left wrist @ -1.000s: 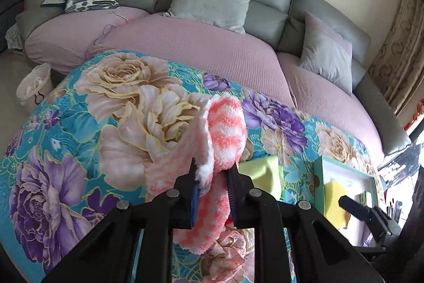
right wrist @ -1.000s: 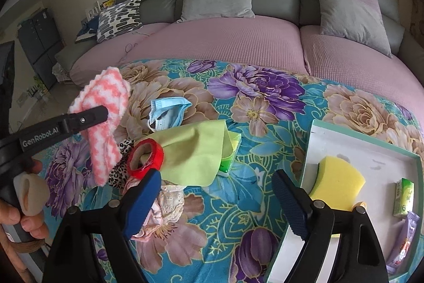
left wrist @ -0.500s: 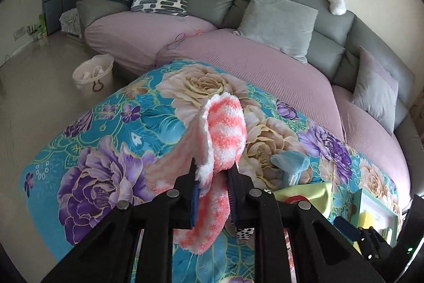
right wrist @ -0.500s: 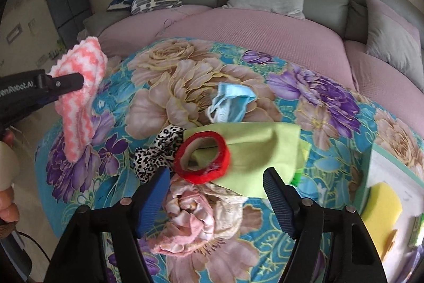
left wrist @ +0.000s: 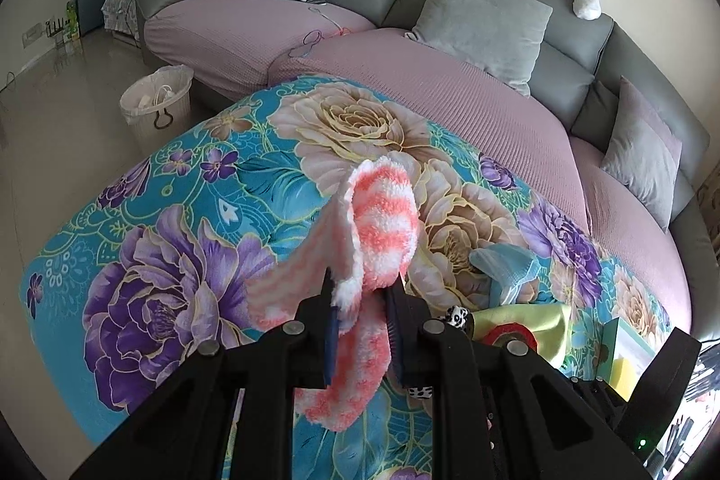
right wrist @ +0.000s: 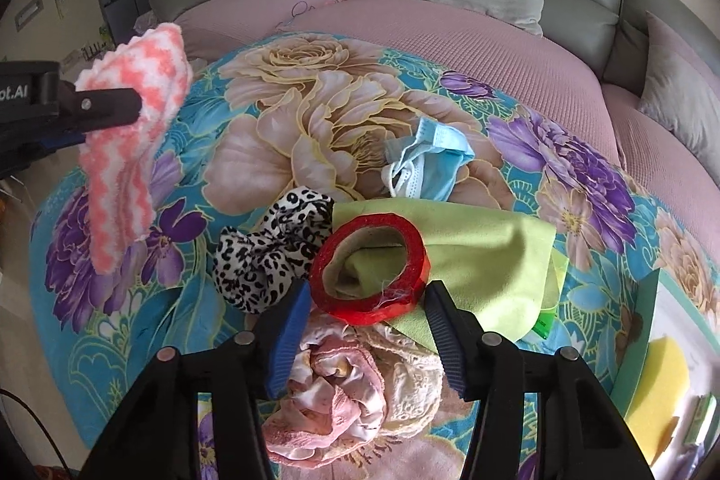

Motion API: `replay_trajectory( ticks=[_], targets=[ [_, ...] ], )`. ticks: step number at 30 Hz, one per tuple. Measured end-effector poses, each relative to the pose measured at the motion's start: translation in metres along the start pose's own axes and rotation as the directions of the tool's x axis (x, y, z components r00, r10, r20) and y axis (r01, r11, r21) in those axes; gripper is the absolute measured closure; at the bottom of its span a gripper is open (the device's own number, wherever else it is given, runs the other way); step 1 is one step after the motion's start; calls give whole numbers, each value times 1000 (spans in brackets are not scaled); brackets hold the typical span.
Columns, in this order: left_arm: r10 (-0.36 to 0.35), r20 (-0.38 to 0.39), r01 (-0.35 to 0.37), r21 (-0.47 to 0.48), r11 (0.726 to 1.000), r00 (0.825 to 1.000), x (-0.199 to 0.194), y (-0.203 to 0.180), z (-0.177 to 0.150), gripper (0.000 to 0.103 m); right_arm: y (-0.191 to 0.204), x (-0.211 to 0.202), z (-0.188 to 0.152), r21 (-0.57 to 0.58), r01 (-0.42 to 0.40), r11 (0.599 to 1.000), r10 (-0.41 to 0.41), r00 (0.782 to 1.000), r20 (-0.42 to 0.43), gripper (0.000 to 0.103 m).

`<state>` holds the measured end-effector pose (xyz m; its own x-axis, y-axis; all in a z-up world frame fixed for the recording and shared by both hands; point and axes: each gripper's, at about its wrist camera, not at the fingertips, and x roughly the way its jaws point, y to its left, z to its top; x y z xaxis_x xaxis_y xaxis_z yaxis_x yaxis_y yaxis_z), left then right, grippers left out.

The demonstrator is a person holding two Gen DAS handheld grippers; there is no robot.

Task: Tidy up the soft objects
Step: 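Hold the pink cloth in the left tool while the right tool reaches the red tape roll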

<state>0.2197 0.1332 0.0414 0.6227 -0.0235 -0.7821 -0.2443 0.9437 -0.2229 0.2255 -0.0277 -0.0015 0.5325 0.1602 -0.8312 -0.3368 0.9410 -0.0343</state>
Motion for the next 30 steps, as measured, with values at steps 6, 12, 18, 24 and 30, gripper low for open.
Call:
replay_trajectory(
  ticks=[6,12,18,24,30],
  targets=[
    [6,-14,-6,7,1000,1000,4,-3,-1,83,2,2,-1,-14,8,1000,-8,1000,-1,48],
    [14,-25,-14,23,1000,1000,8,-8,-2,83,-1,0,-1,3,-8,1000,8,1000,3,49],
    [19,-11,-19,45,999,1000,3,-15,-2,83,-8,-15,1,36,-33,999,31,999,29,49],
    [21,6,-21,67,998,1000,-3,-22,-2,83,-19,-38,-1,75,-45,996,40,997,69,50],
    [24,24,-26,97,995,999,-11,-34,-4,83,-39,-61,-10,128,-38,991,26,995,94,50]
  ],
)
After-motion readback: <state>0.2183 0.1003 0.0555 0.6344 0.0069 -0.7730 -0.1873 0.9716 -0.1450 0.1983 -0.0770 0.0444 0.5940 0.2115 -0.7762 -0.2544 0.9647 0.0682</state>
